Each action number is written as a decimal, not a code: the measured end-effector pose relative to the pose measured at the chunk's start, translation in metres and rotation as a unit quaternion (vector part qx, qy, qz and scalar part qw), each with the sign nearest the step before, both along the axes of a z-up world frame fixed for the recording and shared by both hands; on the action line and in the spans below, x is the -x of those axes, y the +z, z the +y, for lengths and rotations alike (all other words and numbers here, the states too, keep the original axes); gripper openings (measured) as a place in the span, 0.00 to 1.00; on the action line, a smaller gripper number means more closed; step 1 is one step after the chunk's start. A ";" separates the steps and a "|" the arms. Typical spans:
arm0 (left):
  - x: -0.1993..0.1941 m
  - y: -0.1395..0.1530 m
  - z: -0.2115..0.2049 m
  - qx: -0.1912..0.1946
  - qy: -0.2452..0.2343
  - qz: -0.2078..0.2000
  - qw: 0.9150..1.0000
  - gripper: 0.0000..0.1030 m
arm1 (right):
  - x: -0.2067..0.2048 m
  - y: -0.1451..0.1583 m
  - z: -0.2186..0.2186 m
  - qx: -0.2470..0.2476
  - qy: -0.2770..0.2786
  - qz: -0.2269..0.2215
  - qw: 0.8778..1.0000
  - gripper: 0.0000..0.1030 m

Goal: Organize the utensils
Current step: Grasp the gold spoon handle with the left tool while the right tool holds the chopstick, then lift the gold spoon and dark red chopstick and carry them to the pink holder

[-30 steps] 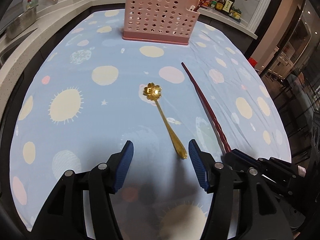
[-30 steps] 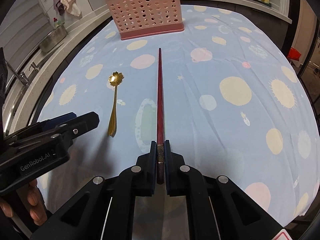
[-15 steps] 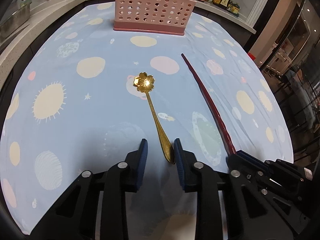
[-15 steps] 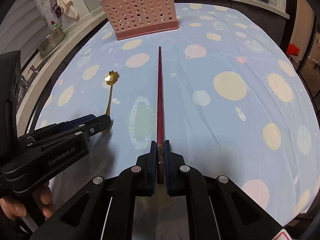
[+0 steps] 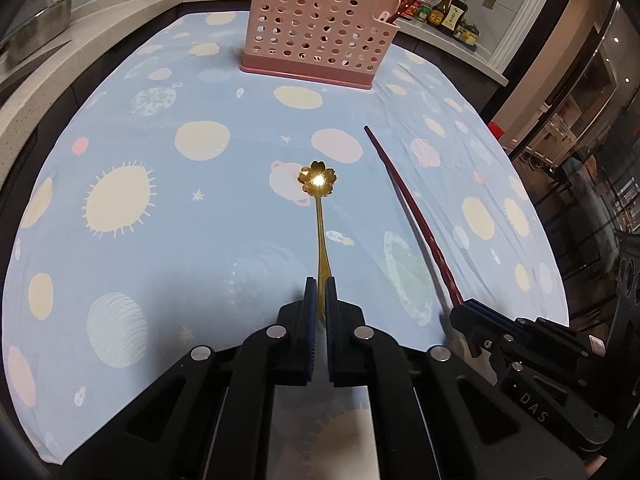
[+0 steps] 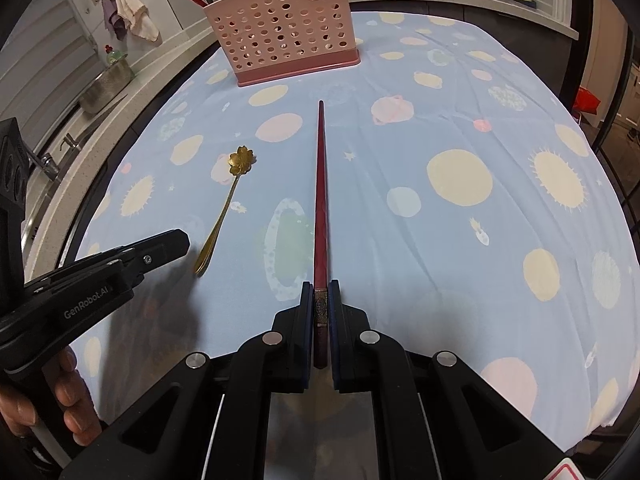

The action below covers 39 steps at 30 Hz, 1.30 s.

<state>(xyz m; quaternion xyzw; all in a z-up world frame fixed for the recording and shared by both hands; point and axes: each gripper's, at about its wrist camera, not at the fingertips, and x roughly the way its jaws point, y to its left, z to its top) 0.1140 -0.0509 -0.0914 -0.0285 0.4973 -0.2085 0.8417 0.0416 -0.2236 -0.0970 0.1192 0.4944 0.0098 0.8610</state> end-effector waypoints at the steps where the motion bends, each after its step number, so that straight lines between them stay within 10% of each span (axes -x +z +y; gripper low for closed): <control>1: 0.000 -0.001 0.000 0.001 0.000 0.004 1.000 0.04 | 0.000 0.000 0.000 0.000 0.001 0.001 1.000 0.07; 7: 0.001 -0.012 -0.013 -0.010 -0.010 0.011 1.000 0.24 | 0.000 0.000 0.000 0.001 0.003 0.003 1.000 0.07; 22: 0.007 -0.012 -0.009 -0.004 -0.014 0.009 1.000 0.10 | 0.001 0.000 0.001 0.000 0.003 0.003 1.000 0.07; 39: -0.001 0.067 0.017 0.028 0.023 -0.069 0.997 0.01 | 0.000 0.057 -0.006 -0.021 -0.004 -0.052 0.998 0.07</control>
